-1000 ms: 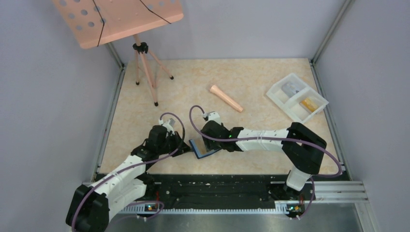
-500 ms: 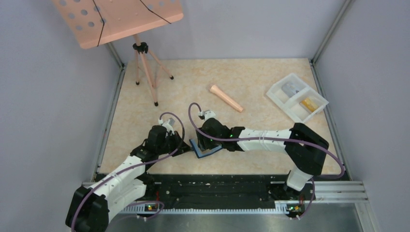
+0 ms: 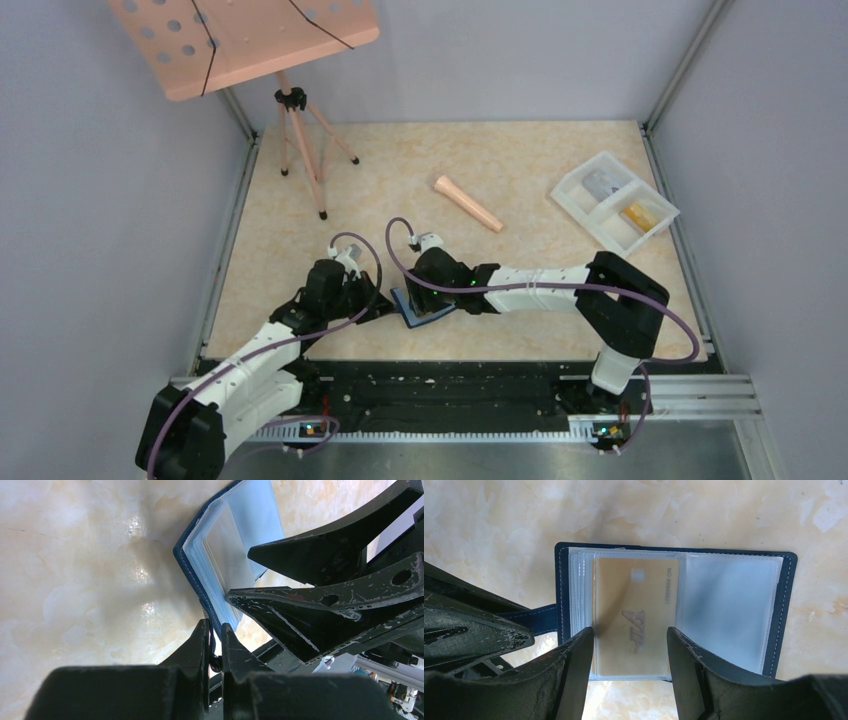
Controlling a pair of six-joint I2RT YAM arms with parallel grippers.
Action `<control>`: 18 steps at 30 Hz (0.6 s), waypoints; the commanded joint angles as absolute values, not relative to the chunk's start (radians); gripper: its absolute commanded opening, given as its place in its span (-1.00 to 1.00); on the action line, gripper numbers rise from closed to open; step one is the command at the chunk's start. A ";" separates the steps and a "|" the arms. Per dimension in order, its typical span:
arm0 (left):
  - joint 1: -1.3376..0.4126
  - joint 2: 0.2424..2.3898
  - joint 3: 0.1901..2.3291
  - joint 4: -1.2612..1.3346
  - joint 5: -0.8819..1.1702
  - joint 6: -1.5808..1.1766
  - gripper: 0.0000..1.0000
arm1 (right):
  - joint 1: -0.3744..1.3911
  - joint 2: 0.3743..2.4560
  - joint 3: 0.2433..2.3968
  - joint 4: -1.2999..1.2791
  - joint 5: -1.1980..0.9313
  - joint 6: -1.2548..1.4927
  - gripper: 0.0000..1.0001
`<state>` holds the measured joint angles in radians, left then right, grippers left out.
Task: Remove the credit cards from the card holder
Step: Remove the credit card from the card holder.
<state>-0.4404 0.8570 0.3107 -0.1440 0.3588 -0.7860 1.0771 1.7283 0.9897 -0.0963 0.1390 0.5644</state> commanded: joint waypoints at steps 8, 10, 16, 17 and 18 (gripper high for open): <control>-0.443 0.835 0.330 -0.116 0.361 -0.777 -1.00 | 1.105 1.735 1.044 -0.164 0.299 0.528 0.12; -0.444 0.836 0.330 -0.117 0.362 -0.778 -1.00 | 1.109 1.734 1.043 -0.166 0.304 0.527 0.12; -0.445 0.836 0.328 -0.119 0.361 -0.779 -1.00 | 1.112 1.726 1.048 -0.178 0.325 0.524 0.12; -0.444 0.836 0.328 -0.118 0.361 -0.780 -1.00 | 1.113 1.721 1.048 -0.181 0.331 0.523 0.12; -0.445 0.836 0.328 -0.118 0.361 -0.779 -1.00 | 1.113 1.714 1.047 -0.182 0.337 0.523 0.12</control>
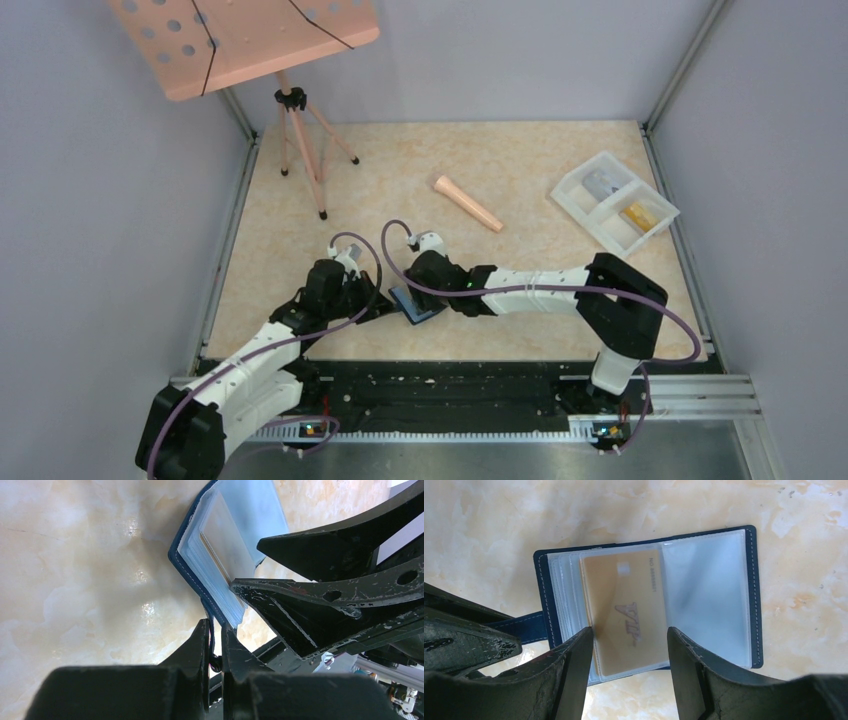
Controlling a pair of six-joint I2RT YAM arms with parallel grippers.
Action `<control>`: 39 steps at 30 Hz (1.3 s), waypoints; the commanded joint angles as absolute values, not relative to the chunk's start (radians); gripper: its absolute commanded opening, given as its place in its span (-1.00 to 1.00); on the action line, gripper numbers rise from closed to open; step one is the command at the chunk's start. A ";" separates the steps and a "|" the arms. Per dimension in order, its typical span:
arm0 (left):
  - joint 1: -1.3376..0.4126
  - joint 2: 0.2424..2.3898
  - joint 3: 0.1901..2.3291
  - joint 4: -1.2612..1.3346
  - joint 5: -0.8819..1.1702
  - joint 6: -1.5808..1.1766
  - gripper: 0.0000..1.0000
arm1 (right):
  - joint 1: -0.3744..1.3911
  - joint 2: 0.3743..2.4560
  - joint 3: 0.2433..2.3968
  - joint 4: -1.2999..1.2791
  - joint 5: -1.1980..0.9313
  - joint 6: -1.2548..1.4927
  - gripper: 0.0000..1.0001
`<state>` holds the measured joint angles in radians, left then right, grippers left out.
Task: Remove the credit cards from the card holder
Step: Remove the credit card from the card holder.
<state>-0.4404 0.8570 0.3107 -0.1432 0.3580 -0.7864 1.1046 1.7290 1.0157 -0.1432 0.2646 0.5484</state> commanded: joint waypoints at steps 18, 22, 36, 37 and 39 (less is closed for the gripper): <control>-0.444 0.828 0.320 -0.156 0.335 -0.766 -1.00 | 1.108 1.643 1.063 -0.243 0.423 0.500 0.12; -0.444 0.824 0.325 -0.181 0.313 -0.761 -1.00 | 1.085 1.632 1.058 -0.251 0.424 0.496 0.11; -0.443 0.847 0.413 -0.378 0.067 -0.757 -0.79 | 0.889 1.553 0.956 -0.161 0.156 0.478 0.07; -0.442 0.847 0.426 -0.395 0.038 -0.761 -0.68 | 0.871 1.549 0.947 -0.128 0.105 0.483 0.05; -0.442 0.840 0.457 -0.419 0.010 -0.768 -0.44 | 0.842 1.554 0.932 -0.078 0.023 0.493 0.00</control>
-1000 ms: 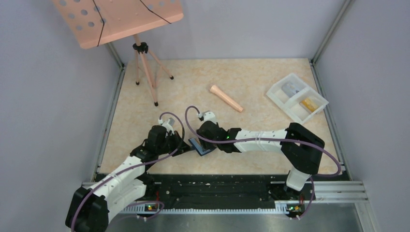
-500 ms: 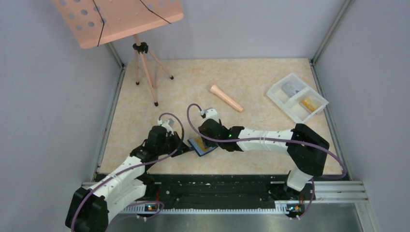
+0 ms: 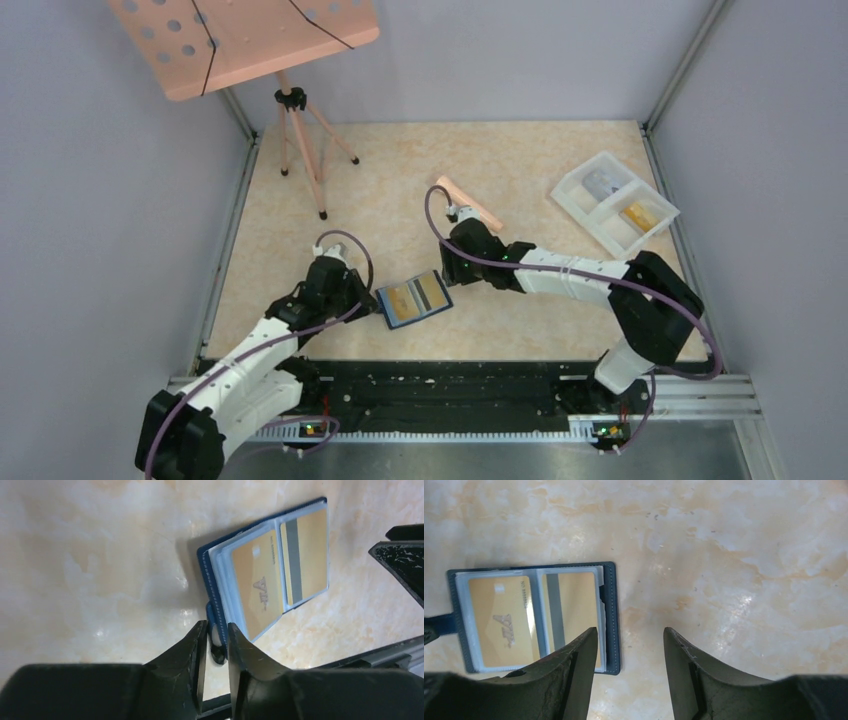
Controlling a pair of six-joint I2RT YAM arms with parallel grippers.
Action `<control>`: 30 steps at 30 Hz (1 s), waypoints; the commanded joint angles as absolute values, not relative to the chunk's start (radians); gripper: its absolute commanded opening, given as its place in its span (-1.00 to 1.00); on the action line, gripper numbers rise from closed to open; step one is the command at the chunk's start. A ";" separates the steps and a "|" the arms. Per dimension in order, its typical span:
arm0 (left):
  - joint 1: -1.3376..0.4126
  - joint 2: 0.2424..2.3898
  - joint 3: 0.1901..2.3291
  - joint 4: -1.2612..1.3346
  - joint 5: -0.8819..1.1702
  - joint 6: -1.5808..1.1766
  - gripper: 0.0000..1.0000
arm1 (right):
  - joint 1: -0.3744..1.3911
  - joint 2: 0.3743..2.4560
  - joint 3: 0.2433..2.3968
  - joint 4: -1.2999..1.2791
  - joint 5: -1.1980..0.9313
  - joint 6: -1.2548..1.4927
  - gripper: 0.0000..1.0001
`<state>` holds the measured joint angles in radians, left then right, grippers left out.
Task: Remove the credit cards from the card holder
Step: Remove the credit card from the card holder.
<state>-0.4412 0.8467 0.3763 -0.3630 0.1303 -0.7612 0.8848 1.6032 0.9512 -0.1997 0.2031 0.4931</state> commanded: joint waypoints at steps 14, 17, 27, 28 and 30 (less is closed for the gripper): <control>-0.449 0.980 0.466 -0.144 0.289 -0.787 -0.24 | 0.810 1.658 0.968 0.016 -0.191 0.517 -0.17; -0.453 1.014 0.443 -0.064 0.326 -0.811 -0.25 | 0.811 1.631 0.966 0.020 -0.209 0.520 -0.20; -0.469 1.117 0.439 0.052 0.324 -0.840 -0.28 | 0.811 1.621 0.946 0.060 -0.234 0.545 -0.31; -0.470 1.129 0.437 0.059 0.319 -0.840 -0.28 | 0.811 1.629 0.944 0.069 -0.241 0.547 -0.31; -0.472 1.144 0.428 0.079 0.314 -0.843 -0.29 | 0.810 1.654 0.939 0.096 -0.252 0.556 -0.32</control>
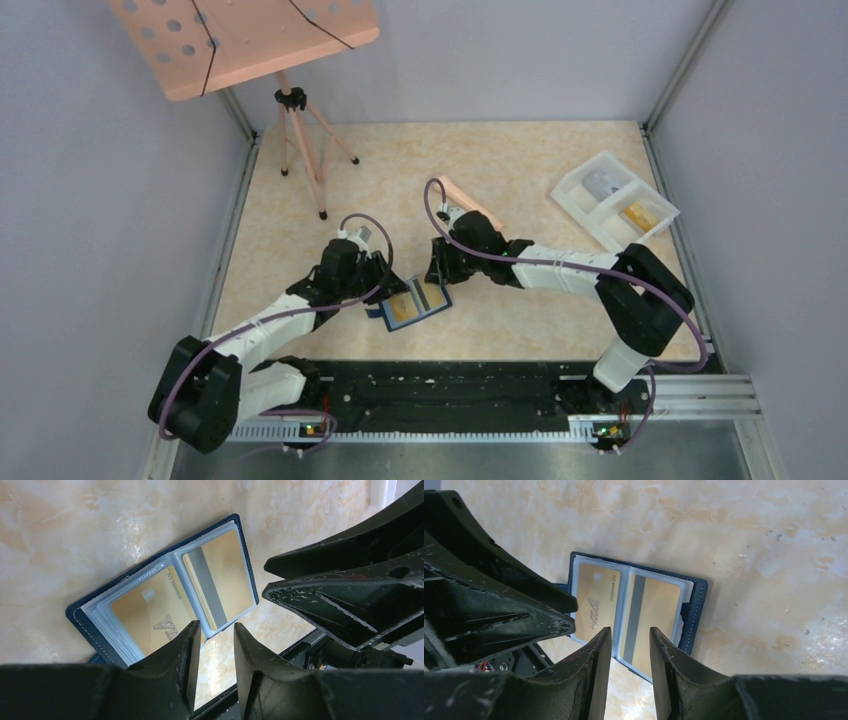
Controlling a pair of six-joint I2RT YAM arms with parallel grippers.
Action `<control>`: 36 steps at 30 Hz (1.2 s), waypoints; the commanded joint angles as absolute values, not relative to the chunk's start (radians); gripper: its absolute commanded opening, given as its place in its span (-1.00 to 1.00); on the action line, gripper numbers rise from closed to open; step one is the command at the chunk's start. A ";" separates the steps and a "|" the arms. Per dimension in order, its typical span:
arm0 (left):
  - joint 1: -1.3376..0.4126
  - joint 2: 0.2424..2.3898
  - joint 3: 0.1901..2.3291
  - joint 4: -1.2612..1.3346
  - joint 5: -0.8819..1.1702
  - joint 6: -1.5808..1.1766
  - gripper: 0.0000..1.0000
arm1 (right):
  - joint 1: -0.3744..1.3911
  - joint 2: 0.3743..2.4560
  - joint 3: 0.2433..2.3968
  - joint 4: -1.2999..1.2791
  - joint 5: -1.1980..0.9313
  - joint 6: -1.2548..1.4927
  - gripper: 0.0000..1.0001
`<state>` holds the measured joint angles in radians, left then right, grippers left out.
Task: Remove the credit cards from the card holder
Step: Remove the credit card from the card holder.
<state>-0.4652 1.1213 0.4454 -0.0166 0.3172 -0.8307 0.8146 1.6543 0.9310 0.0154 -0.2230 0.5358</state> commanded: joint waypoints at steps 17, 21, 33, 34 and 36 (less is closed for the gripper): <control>-0.501 1.257 0.403 0.160 0.254 -0.846 -0.22 | 0.811 1.736 0.811 0.133 -0.209 0.594 -0.36; -0.522 1.289 0.416 0.184 0.249 -0.850 -0.21 | 0.811 1.737 0.783 0.154 -0.218 0.610 -0.39; -0.569 1.348 0.435 0.179 0.176 -0.878 -0.21 | 0.810 1.727 0.753 0.178 -0.227 0.633 -0.51; -0.572 1.349 0.436 0.173 0.166 -0.881 -0.21 | 0.810 1.726 0.750 0.182 -0.229 0.637 -0.52; -0.578 1.349 0.431 0.174 0.152 -0.892 -0.21 | 0.810 1.724 0.743 0.189 -0.235 0.646 -0.54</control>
